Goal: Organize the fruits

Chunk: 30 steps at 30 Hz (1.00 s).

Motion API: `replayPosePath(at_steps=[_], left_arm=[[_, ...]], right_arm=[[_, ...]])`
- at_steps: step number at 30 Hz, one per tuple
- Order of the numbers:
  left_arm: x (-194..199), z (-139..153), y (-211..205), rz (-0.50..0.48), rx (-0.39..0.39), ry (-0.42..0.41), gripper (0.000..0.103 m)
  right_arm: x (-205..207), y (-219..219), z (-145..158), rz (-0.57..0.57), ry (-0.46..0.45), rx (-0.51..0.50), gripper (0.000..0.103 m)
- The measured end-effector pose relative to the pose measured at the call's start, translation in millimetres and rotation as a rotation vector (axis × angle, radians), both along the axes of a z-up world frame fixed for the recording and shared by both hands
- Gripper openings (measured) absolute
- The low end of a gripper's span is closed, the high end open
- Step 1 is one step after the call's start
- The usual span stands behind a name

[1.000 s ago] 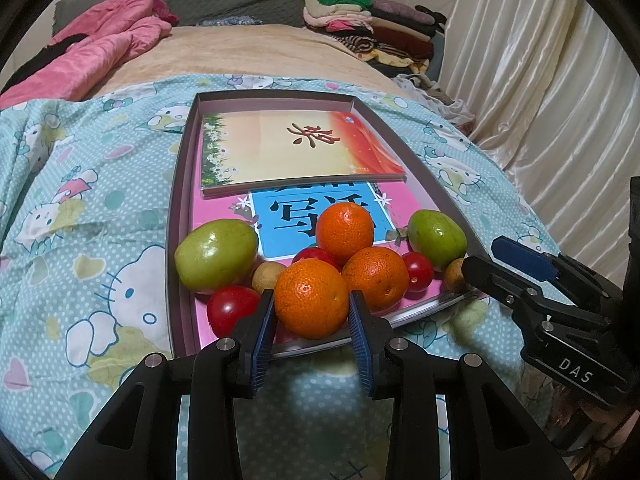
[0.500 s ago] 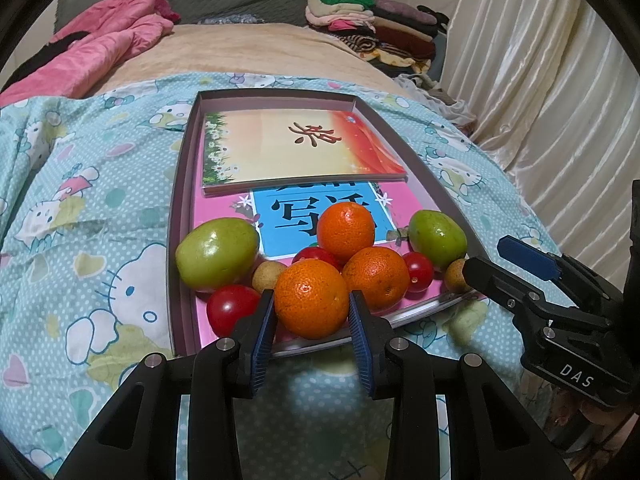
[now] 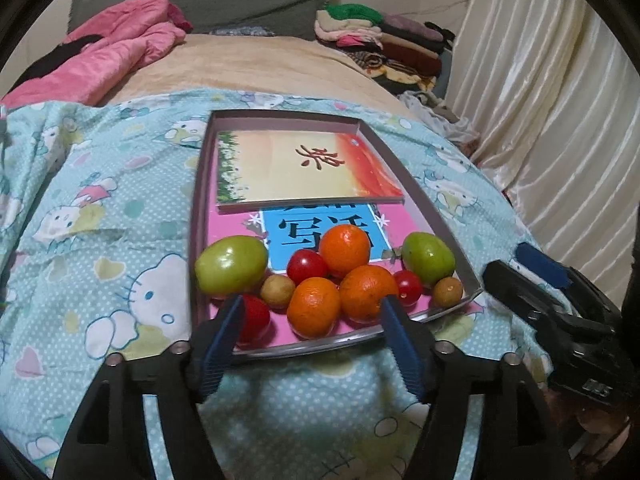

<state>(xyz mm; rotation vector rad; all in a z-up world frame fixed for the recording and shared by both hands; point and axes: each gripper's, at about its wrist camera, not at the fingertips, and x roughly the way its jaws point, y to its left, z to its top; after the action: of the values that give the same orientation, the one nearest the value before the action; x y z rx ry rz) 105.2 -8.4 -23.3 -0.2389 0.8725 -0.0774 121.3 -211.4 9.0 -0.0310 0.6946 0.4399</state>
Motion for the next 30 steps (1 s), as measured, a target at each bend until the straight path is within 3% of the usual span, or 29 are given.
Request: replayPosePath(at_steps=[6, 15, 22, 30], left_arm=[[-17.9, 8.7, 5.7, 0.058, 0.032, 0.015, 0.079], [-39.0, 25.4, 8.1, 0.104, 0.075, 0.027, 0.079], [-66.6, 33.2, 1.9, 0.129, 0.075, 0.048, 0.079], [-86.2, 26.7, -5.8, 0.132, 0.069, 0.071, 0.079]], right_arm=[[-16.0, 1.2, 18.0, 0.017, -0.023, 0.028, 0.101], [-35.0, 6.2, 34.2, 0.016, -0.017, 0.011, 0.102], [-46.9, 2.2, 23.2, -0.011, 0.081, -0.046, 0.102], [-62.5, 4.6, 15.3, 0.024, 0.086, -0.087, 0.102]])
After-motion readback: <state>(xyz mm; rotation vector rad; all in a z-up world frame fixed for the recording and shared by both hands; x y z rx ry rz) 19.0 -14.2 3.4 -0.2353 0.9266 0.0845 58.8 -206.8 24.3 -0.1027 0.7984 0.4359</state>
